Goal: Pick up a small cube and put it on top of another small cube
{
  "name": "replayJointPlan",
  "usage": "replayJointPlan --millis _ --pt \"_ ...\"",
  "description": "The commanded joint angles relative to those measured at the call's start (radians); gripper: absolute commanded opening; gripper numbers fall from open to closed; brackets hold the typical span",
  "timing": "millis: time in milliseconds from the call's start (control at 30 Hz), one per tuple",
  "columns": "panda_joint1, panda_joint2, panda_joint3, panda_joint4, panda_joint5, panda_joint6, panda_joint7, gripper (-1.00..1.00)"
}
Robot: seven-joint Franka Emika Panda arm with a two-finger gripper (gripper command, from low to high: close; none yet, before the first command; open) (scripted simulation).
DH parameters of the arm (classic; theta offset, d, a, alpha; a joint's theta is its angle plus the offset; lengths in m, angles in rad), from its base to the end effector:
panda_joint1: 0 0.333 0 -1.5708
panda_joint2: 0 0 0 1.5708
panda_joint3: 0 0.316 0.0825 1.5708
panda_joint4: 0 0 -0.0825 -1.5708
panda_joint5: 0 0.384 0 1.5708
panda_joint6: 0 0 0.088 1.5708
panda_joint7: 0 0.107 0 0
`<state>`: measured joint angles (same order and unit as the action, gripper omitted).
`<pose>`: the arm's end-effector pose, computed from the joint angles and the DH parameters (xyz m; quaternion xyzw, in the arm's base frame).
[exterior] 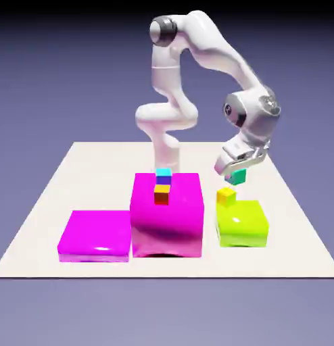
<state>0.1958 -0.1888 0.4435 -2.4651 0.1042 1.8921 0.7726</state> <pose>0.3257 0.2482 0.3329 0.9748 -0.1025 -0.1549 0.1237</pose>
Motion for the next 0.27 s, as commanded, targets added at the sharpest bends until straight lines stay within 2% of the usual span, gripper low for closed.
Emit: replayJointPlan --millis 0,133,167,233 --pt "0.001 0.018 0.002 -0.026 -0.007 0.043 0.006 -1.0" --pt "0.004 0.084 0.011 -0.12 -0.022 0.199 0.023 -1.0" --pt "0.004 0.084 0.011 -0.12 -0.022 0.199 0.023 1.0" --pt "0.003 0.066 0.008 -0.094 -0.018 0.155 0.019 1.0"
